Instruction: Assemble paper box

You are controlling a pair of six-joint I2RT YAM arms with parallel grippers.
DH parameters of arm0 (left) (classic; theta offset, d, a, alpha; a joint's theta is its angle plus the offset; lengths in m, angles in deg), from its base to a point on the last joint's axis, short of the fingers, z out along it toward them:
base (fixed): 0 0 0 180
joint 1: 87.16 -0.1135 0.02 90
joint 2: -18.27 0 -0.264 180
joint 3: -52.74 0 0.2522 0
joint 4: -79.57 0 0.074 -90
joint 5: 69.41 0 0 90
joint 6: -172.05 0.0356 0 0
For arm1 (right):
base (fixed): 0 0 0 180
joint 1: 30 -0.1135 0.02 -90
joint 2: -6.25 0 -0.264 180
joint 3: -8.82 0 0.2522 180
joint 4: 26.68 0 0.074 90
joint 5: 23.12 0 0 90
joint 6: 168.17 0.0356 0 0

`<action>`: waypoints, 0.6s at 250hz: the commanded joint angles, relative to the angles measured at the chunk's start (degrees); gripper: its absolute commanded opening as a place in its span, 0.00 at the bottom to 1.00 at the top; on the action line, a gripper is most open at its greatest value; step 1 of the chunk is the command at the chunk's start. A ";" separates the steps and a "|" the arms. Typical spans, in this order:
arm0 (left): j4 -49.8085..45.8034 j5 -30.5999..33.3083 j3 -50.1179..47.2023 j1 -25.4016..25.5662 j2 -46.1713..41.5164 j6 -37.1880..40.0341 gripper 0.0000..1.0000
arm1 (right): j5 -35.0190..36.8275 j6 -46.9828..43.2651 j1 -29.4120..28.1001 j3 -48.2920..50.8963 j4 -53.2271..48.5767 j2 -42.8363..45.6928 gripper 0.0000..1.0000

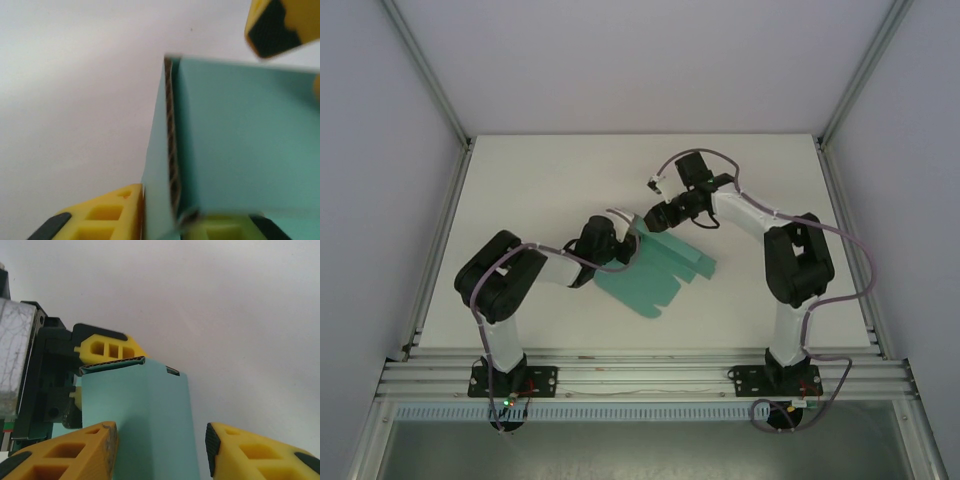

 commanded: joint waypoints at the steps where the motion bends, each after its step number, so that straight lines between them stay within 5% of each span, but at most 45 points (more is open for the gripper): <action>1: 2.68 -1.17 4.34 -0.68 0.78 -1.33 0.30 | 2.12 -1.82 -0.38 0.55 -6.15 -3.24 0.49; 21: 2.43 -3.25 5.41 -1.33 1.49 -1.39 0.34 | 1.81 -2.16 -0.38 0.12 -7.00 -3.66 0.48; 50: 1.12 -5.68 6.71 -2.21 2.65 -0.65 0.15 | 1.98 -2.01 0.02 -0.43 -7.84 -4.17 0.48; 87: -3.63 -5.51 8.47 -2.18 3.82 0.17 0.08 | 0.84 -0.63 0.65 -0.43 -6.93 -4.01 0.48; 112: -4.43 -0.42 7.91 -1.76 5.74 -0.96 0.00 | 1.16 1.13 0.84 0.01 -5.71 -3.74 0.48; 150: -5.87 10.41 6.02 0.02 5.43 -1.80 0.00 | 4.55 9.52 1.19 3.37 0.96 0.21 0.53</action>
